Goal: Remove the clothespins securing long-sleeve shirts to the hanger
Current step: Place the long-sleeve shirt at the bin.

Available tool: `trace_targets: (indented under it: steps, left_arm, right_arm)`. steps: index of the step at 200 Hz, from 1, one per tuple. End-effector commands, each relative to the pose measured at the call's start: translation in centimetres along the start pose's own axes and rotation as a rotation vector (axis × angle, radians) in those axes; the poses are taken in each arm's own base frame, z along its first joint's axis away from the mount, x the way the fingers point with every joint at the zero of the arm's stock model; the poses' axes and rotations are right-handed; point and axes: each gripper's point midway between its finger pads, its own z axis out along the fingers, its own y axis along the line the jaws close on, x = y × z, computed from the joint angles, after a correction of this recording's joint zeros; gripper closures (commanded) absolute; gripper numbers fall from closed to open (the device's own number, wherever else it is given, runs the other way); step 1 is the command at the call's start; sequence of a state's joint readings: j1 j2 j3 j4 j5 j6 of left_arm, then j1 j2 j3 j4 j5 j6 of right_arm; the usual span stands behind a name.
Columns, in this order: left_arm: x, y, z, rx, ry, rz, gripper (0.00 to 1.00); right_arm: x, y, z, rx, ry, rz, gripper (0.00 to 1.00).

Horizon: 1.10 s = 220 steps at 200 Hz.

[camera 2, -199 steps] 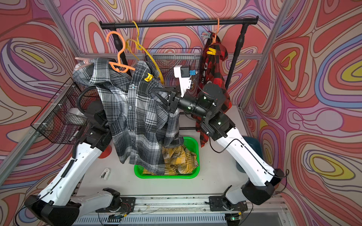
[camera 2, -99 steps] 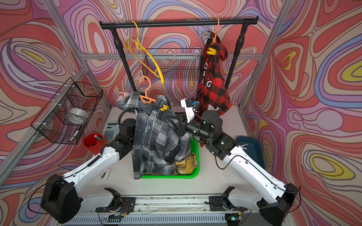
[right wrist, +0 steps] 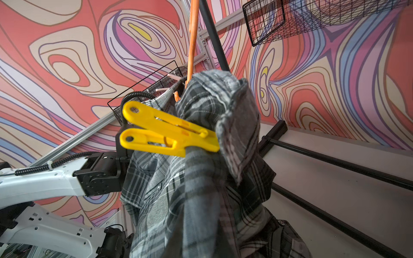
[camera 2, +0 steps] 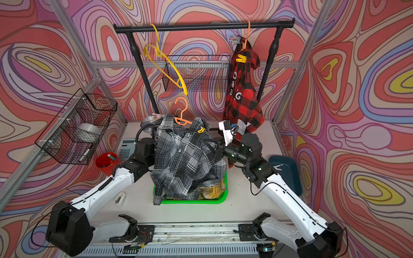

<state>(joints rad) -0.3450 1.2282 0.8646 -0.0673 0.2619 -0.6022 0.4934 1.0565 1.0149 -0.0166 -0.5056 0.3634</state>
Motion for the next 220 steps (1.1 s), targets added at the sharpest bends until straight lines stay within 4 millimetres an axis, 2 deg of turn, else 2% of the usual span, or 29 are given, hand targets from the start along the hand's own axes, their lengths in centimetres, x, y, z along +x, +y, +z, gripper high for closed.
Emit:
trace_targets:
  steps: [1, 48, 67, 78, 93, 120, 138, 159, 180, 198, 220]
  left_arm:
    - [-1.5, 1.7, -2.5, -0.045, -0.034, -0.042, 0.28]
    - [-3.1, 4.2, -7.3, -0.086, -0.145, -0.115, 0.22]
    - [-4.7, 4.9, -9.5, -0.031, -0.204, -0.217, 0.22]
    - [-5.7, 4.6, -10.8, 0.003, -0.238, -0.23, 0.24]
    - [-7.0, 1.9, -12.0, 0.09, -0.242, -0.16, 0.25]
    - [-10.6, -5.5, -14.5, 0.417, -0.267, -0.076, 0.29]
    - [-12.9, -8.4, -15.4, 0.547, -0.275, -0.048, 0.33]
    - [-13.3, -9.7, -14.5, 0.56, -0.232, -0.016, 0.35]
    - [-11.6, -12.0, -13.0, 0.479, -0.161, 0.103, 0.34]
    - [-10.2, -12.7, -11.4, 0.409, -0.105, 0.147, 0.34]
    - [-10.0, -12.8, -9.8, 0.399, -0.088, 0.127, 0.35]
  right_arm:
    - [-0.6, 0.1, -0.6, -0.002, -0.002, -0.028, 1.0]
    - [0.4, -1.9, -0.7, 0.048, 0.048, -0.021, 1.0]
    - [0.5, -2.0, -0.6, 0.033, 0.057, -0.023, 1.0]
    - [0.5, -1.9, -0.5, 0.024, 0.064, -0.026, 1.0]
    - [0.8, -1.8, -0.2, 0.004, 0.081, -0.032, 1.0]
    - [1.9, -2.1, 0.3, -0.001, 0.144, -0.047, 1.0]
    - [2.4, -2.4, 0.2, 0.009, 0.151, -0.052, 1.0]
    - [2.6, -2.4, 0.4, 0.011, 0.148, -0.057, 1.0]
    - [3.0, -2.1, 0.8, 0.028, 0.157, -0.085, 1.0]
    - [3.3, -1.5, 1.3, 0.029, 0.171, -0.109, 1.0]
    - [3.4, -0.9, 1.8, 0.014, 0.169, -0.12, 1.0]
